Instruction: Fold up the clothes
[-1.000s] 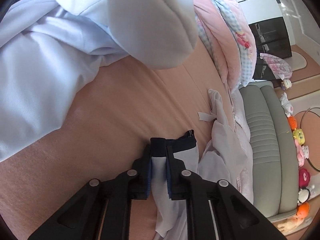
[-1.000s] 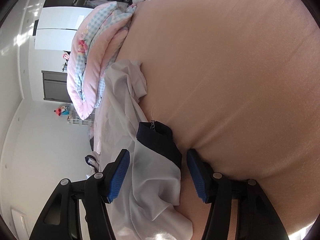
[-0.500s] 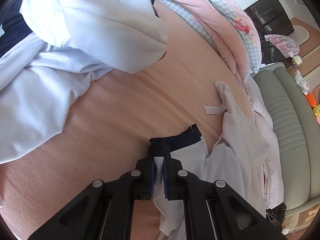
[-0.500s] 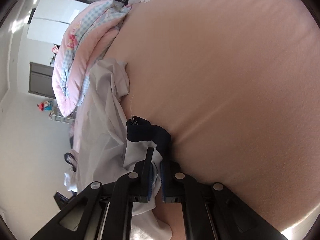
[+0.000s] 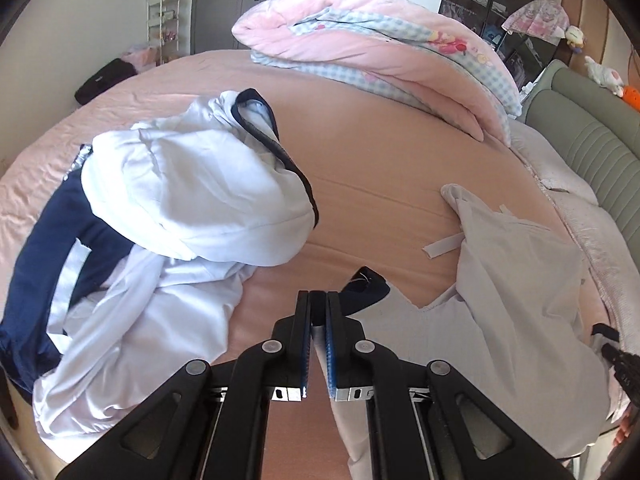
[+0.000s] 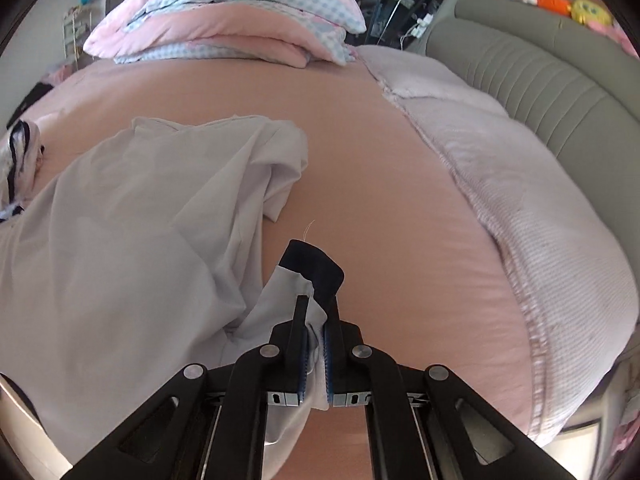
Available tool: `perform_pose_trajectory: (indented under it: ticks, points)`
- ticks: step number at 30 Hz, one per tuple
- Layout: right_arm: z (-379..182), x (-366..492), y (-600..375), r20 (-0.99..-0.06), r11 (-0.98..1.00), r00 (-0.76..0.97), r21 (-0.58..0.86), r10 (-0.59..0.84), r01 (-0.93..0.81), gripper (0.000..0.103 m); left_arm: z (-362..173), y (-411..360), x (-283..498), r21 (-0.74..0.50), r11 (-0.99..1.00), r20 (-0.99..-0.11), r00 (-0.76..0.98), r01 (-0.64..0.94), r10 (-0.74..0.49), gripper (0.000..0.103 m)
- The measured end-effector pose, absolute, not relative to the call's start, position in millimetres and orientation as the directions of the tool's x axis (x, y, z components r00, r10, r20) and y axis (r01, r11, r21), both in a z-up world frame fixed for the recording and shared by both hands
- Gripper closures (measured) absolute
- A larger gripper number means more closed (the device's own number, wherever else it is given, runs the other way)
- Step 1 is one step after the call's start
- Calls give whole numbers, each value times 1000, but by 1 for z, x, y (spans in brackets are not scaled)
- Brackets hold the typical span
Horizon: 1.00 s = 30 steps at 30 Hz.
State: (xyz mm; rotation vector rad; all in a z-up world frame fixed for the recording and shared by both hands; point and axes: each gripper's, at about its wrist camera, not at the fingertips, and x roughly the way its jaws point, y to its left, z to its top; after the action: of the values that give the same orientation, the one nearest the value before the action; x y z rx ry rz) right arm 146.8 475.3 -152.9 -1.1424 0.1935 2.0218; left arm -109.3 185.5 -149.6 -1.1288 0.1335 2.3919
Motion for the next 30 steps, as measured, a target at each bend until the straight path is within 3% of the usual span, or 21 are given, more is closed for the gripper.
perform_pose_trajectory:
  ticks: [5,8,19,25,27,28,29,30]
  points:
    - [-144,157,487,-760,-639,-233,-291,606,-712,100,-138,164,-111,-32,-913,-722,-622,-406,302,99]
    - [-140,169,493,-778,-638,-262,-220,571,-738,100,-135,148,-113,-133,-899,-718,-585,-418,378,98]
    - [-124,165,491,-666,-536,-142,-437,733,-722,101,-151,161,-97,-207,-852,-759,-471,-481,450,98]
    - [-130,172,500,-731,-569,-165,-347,662,-745,98,-161,159,-94,-334,-809,-781,-338,-484,525,97]
    - [-134,178,500,-757,-578,-182,-297,628,-760,92,-166,154,-96,-377,-806,-779,-314,-457,543,90]
    - [-136,182,503,-771,-574,-187,-266,609,-774,83,-168,151,-98,-402,-802,-777,-299,-442,554,85]
    - [-137,186,505,-785,-569,-192,-234,589,-789,70,-171,149,-100,-428,-797,-775,-281,-426,567,70]
    - [-137,192,508,-795,-563,-210,-191,570,-804,63,-174,146,-102,-455,-791,-771,-263,-409,579,47]
